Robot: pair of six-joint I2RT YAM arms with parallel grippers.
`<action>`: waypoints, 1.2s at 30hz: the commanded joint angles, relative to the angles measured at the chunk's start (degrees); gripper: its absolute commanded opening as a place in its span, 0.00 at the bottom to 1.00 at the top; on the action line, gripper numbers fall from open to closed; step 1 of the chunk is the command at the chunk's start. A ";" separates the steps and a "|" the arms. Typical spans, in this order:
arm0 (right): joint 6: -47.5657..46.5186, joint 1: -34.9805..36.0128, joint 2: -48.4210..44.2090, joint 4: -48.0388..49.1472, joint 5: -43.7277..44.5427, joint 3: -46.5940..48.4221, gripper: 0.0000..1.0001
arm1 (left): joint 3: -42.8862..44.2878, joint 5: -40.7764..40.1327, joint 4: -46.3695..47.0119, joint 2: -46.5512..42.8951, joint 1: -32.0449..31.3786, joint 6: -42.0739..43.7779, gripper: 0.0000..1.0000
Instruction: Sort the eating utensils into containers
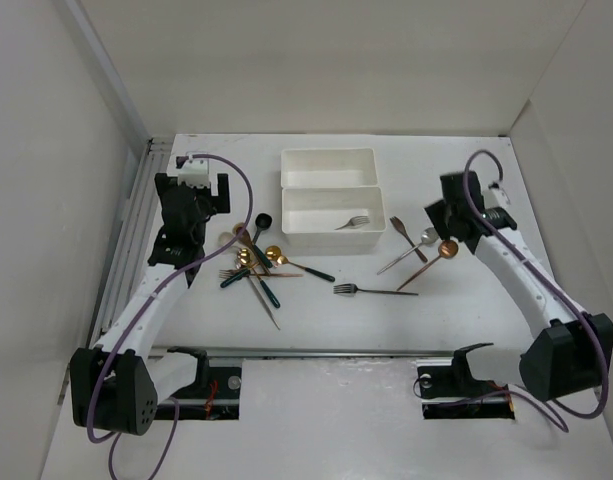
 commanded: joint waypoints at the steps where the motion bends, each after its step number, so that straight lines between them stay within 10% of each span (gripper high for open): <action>1: 0.22 -3.76 -2.66 -2.98 -7.07 -12.28 0.48 | -0.51 2.82 2.94 -1.48 -0.15 -0.64 1.00; 21: -6.18 -7.73 18.22 1.77 -11.38 -11.78 0.48 | -2.09 1.77 2.94 -2.54 -0.15 -1.17 1.00; 28: -4.27 -8.87 18.08 1.07 -13.50 -12.56 0.00 | -3.14 1.24 3.47 -3.06 -0.15 -1.17 1.00; 36: 2.32 -7.74 6.57 -2.79 -10.17 -13.54 0.00 | -2.44 8.97 -0.65 -2.54 -0.15 -5.29 1.00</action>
